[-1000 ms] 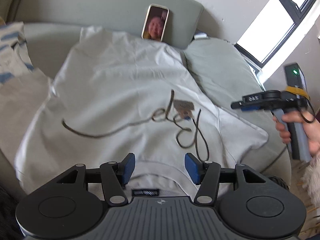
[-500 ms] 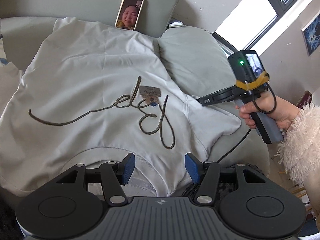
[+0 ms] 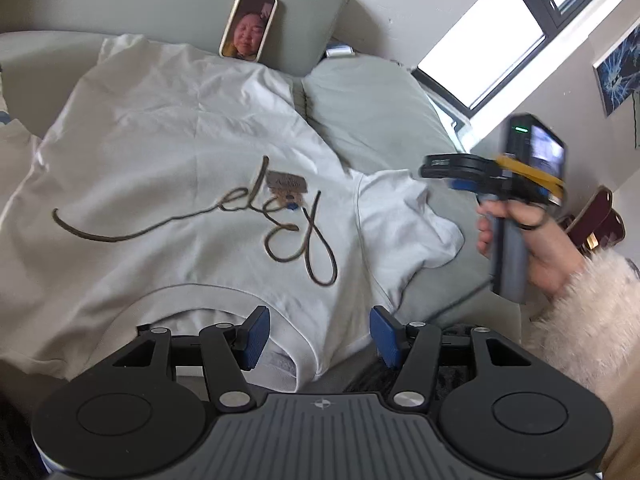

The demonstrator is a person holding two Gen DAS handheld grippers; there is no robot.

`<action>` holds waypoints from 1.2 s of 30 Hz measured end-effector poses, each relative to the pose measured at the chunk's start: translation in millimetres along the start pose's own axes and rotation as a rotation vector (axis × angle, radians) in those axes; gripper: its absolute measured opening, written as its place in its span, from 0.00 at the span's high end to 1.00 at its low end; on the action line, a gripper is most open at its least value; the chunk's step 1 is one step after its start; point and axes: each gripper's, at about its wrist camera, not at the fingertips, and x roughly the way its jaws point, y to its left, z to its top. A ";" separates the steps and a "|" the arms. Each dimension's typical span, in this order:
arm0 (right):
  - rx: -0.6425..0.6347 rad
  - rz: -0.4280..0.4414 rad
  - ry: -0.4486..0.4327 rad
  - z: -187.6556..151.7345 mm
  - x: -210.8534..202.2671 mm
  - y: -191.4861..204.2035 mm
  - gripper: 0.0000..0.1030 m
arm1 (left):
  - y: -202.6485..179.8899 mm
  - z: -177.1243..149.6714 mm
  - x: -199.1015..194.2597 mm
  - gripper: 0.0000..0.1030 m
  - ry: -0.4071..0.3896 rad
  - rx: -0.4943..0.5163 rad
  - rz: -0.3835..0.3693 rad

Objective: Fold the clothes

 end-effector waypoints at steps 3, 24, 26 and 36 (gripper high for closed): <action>0.142 0.075 -0.029 1.7 -33.9 -32.5 0.31 | 5.3 -0.5 -5.7 0.48 -0.001 -0.023 0.006; 0.886 0.448 0.186 -127.5 -15.9 -113.2 0.95 | 32.1 -30.3 -39.9 0.48 0.060 -0.090 0.052; 0.918 0.455 0.139 -130.3 -20.5 -116.2 0.97 | 31.5 -30.6 -40.1 0.47 0.059 -0.087 0.055; 0.778 0.228 0.022 -113.4 -58.3 -112.0 0.99 | 33.5 -34.8 -31.3 0.47 0.102 -0.088 0.048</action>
